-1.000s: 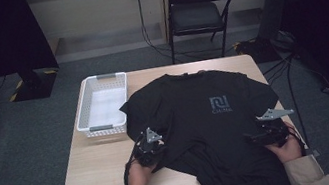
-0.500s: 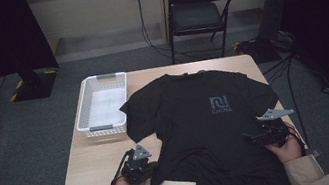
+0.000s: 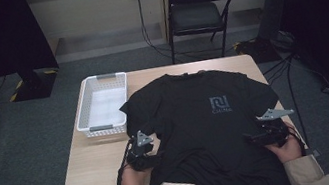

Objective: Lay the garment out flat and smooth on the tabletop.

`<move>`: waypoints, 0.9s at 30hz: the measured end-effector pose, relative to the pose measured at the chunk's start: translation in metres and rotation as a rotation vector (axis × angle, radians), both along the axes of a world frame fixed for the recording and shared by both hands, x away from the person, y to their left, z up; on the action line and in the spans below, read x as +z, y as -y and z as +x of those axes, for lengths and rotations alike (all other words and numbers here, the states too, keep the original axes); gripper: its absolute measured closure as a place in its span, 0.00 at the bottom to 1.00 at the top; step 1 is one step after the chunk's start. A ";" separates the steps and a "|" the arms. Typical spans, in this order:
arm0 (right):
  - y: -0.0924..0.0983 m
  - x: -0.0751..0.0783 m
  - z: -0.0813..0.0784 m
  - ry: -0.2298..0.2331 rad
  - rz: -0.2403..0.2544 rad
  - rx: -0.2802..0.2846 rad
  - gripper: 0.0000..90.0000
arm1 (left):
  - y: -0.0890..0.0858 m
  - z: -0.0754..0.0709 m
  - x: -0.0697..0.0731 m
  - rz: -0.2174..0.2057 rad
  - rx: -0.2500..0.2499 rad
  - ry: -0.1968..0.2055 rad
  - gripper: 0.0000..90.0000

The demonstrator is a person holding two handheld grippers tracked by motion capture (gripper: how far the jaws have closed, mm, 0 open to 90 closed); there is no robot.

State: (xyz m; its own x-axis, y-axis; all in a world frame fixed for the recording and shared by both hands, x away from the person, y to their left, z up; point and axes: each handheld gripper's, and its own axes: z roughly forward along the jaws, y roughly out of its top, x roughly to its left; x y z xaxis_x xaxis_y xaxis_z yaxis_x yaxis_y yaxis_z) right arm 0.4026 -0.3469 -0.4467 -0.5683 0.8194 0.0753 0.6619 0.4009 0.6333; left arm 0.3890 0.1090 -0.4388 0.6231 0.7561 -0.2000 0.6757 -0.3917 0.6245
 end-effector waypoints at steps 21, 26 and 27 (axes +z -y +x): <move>0.000 0.000 0.000 0.000 0.000 0.000 0.20 | -0.007 -0.012 -0.002 -0.002 -0.071 -0.051 0.98; 0.000 0.000 0.000 0.000 0.000 0.000 0.20 | -0.013 -0.024 0.000 0.012 -0.093 -0.049 0.98; 0.000 0.000 0.000 0.000 0.000 0.000 0.20 | -0.015 -0.027 0.001 0.009 -0.091 -0.053 0.98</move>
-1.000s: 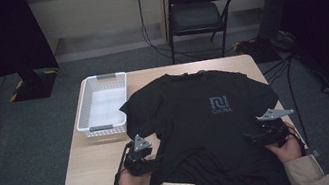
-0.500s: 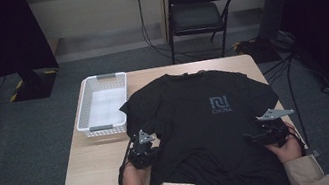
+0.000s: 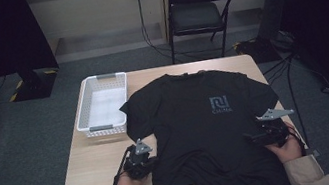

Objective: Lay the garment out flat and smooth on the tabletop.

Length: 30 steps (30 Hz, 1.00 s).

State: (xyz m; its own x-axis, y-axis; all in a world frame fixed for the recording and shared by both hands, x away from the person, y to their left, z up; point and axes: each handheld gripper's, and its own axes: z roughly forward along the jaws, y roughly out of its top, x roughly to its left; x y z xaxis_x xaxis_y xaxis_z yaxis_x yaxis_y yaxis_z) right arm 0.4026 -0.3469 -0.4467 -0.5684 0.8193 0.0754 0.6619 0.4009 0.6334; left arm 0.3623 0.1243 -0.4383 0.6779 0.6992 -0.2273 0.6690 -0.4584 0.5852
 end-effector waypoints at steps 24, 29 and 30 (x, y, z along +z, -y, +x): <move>0.000 0.000 0.000 0.000 0.000 0.000 0.20 | -0.001 0.009 0.001 -0.043 0.121 -0.002 0.63; 0.000 0.000 0.000 0.000 0.000 0.000 0.20 | 0.006 0.021 -0.004 -0.025 0.128 -0.024 0.80; 0.000 0.000 0.000 0.000 0.000 0.000 0.20 | 0.006 0.021 -0.004 -0.021 0.119 -0.027 0.84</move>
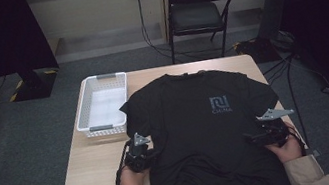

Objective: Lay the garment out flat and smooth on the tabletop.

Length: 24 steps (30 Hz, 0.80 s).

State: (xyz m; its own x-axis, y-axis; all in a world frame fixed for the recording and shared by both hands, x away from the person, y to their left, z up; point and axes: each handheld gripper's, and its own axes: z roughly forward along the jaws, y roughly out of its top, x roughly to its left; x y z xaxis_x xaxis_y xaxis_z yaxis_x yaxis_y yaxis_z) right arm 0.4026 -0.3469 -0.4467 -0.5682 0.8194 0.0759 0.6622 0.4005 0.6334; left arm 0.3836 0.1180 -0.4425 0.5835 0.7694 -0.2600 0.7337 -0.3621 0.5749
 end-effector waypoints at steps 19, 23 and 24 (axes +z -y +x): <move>0.000 0.000 0.000 0.000 0.000 0.000 0.20 | -0.035 -0.040 0.008 -0.017 -0.105 -0.060 0.97; 0.000 0.000 0.000 0.000 0.000 0.000 0.20 | -0.040 -0.043 0.009 -0.023 -0.112 -0.067 0.97; 0.000 0.000 0.000 0.000 0.000 0.000 0.20 | -0.040 -0.044 0.009 -0.025 -0.114 -0.069 0.97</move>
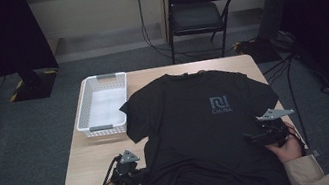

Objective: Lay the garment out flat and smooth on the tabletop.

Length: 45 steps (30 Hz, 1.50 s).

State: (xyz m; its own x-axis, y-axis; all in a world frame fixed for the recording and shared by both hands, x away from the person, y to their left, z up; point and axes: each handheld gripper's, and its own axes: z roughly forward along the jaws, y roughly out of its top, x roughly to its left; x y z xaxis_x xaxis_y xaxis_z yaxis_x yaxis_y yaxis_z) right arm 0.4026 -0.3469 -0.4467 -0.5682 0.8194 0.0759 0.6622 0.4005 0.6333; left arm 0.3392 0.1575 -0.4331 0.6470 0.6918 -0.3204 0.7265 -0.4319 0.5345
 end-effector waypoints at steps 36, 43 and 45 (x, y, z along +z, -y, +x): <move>0.000 0.000 0.000 0.000 0.000 0.000 0.20 | -0.008 -0.006 0.002 0.072 0.086 0.033 0.92; 0.000 0.000 0.000 0.000 0.000 0.000 0.20 | -0.006 -0.006 0.002 0.081 0.121 0.068 0.53; 0.000 0.000 0.000 0.000 0.000 0.000 0.20 | -0.004 -0.006 0.003 0.078 0.112 0.075 0.46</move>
